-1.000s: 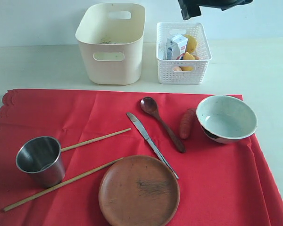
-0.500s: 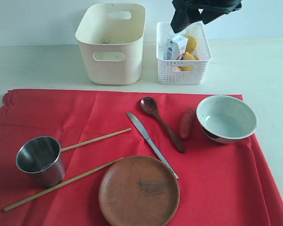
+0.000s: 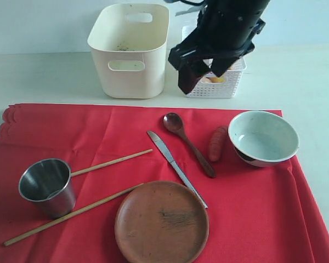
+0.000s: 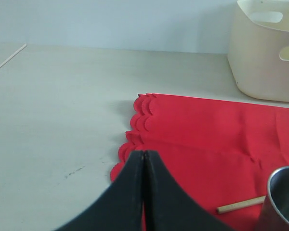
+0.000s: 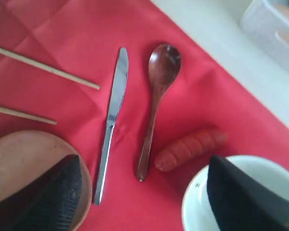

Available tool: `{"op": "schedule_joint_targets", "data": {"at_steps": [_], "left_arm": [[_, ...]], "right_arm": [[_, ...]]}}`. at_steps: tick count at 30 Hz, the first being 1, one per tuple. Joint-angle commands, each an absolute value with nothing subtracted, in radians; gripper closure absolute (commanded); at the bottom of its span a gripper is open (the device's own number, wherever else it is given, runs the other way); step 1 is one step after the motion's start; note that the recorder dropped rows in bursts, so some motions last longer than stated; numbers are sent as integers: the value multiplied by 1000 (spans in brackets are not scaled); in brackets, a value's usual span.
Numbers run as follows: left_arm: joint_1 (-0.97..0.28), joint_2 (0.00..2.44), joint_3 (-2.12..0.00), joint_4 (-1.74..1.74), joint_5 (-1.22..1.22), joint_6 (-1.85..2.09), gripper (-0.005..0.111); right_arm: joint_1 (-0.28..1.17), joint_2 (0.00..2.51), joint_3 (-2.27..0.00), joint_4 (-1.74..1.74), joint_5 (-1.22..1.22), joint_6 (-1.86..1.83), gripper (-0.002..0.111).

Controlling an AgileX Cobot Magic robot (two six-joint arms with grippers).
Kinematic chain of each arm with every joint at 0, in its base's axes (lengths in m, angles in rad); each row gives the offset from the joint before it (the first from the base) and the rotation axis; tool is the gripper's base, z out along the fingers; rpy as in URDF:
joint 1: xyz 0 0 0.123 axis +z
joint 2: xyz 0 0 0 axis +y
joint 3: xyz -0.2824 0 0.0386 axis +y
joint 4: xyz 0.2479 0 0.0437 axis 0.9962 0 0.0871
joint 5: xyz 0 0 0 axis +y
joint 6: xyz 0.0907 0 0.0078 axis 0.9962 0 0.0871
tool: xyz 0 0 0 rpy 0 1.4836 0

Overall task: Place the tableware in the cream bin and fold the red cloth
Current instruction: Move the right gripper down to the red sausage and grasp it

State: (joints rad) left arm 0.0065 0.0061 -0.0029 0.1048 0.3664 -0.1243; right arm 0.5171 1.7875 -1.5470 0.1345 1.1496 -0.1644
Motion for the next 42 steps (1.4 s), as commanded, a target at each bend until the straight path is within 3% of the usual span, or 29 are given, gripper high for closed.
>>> {"op": "schedule_joint_targets", "data": {"at_steps": [1,11,17,42], "left_arm": [[-1,0,0,104,360,-124,107],[-1,0,0,104,360,-124,107],[-1,0,0,104,360,-124,107],[-1,0,0,104,360,-124,107]], "right_arm": [[524,1825,-1544,124,1201,-98,39],[588,1798,-1293,184,1096,-51,39],[628,1830,-1197,134,908,61,39],[628,1865,-1068,-237,665,701,39]]}}
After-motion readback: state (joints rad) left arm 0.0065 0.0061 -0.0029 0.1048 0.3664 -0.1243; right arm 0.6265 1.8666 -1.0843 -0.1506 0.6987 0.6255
